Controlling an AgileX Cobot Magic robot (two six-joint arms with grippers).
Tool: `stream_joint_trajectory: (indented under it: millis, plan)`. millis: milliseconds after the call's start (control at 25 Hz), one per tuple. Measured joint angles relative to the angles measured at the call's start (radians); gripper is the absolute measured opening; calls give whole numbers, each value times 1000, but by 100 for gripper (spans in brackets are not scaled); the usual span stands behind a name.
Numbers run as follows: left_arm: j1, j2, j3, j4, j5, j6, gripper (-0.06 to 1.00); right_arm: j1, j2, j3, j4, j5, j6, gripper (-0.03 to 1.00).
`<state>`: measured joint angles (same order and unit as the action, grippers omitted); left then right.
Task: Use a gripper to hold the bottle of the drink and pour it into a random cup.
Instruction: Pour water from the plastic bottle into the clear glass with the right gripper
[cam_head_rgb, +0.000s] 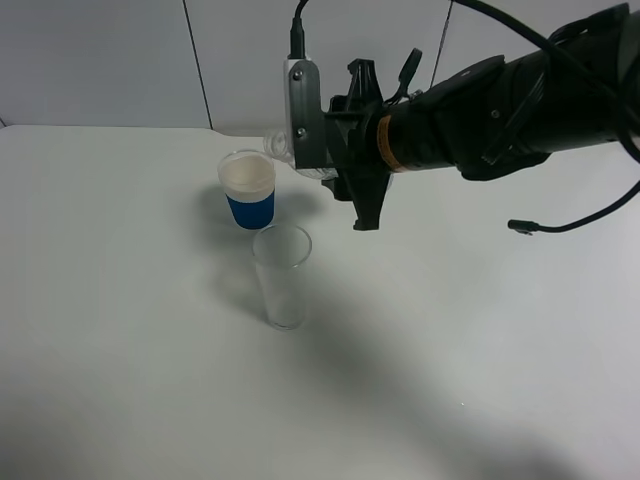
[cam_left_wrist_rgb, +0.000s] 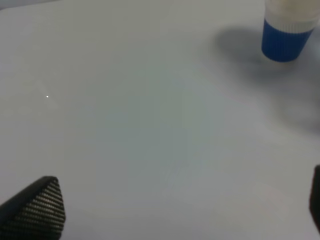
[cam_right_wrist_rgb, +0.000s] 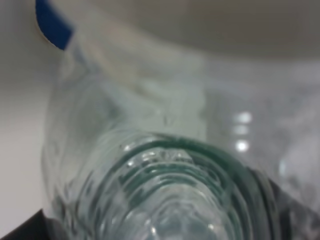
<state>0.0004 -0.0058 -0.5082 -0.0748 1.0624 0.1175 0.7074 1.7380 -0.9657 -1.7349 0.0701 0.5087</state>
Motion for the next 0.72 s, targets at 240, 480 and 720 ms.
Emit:
stream_joint_trajectory:
  millis: [240, 480, 720]
  plan:
    - [0, 0, 0, 0, 0, 0, 99, 15, 0, 0, 0, -4, -69, 57]
    - [0, 0, 0, -1, 0, 0, 99, 24, 0, 0, 0, -1, -152, 57]
    - [0, 0, 0, -1, 0, 0, 99, 28, 0, 0, 0, -2, -227, 57]
